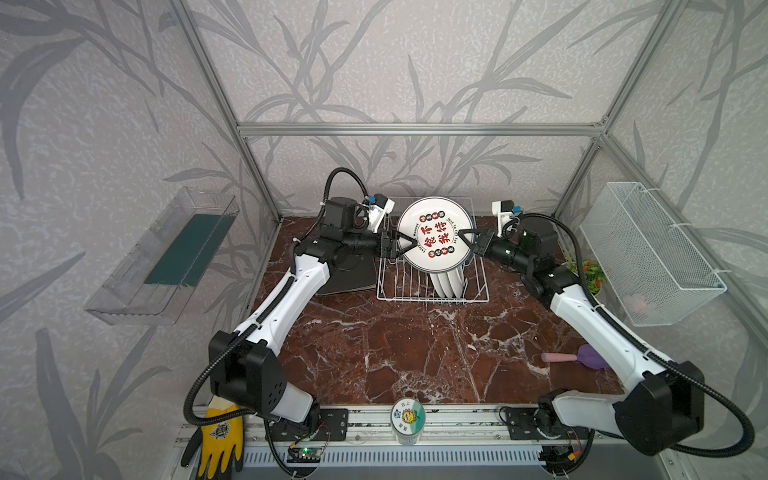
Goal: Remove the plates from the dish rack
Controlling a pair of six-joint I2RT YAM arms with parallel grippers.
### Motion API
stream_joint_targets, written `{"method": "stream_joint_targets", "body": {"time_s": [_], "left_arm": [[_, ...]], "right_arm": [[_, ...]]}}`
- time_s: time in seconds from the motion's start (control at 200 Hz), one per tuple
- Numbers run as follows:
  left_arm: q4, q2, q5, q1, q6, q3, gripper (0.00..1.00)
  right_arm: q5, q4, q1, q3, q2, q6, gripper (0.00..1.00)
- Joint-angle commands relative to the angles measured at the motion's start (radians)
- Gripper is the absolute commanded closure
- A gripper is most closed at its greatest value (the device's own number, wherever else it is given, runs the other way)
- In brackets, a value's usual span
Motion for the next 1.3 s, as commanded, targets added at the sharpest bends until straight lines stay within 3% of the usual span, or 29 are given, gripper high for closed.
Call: {"method": "stream_joint_targets", "body": {"time_s": [0.0, 0.42, 0.82, 1.075, 1.295], "left_arm": [[0.001, 0.008, 0.052, -0.006, -0.002, 0.031, 0.21], [0.11, 0.015, 0.073, -0.007, -0.085, 0.01, 0.6], [0.094, 0.02, 0.073, -0.014, -0.086, 0.013, 0.75], [0.082, 0.022, 0.052, -0.015, -0.091, 0.023, 1.0], [0.067, 0.031, 0.017, -0.014, -0.149, 0.036, 1.0]], "right_arm": [[-0.04, 0.096, -0.001, -0.002, 0.005, 0.003, 1.0], [-0.048, 0.078, 0.003, -0.017, 0.007, -0.013, 1.0], [-0.065, 0.085, 0.017, -0.02, 0.009, -0.043, 1.0], [-0.06, 0.072, 0.025, -0.023, 0.016, -0.048, 0.95], [-0.04, 0.065, 0.025, -0.03, 0.013, -0.037, 0.86]]}}
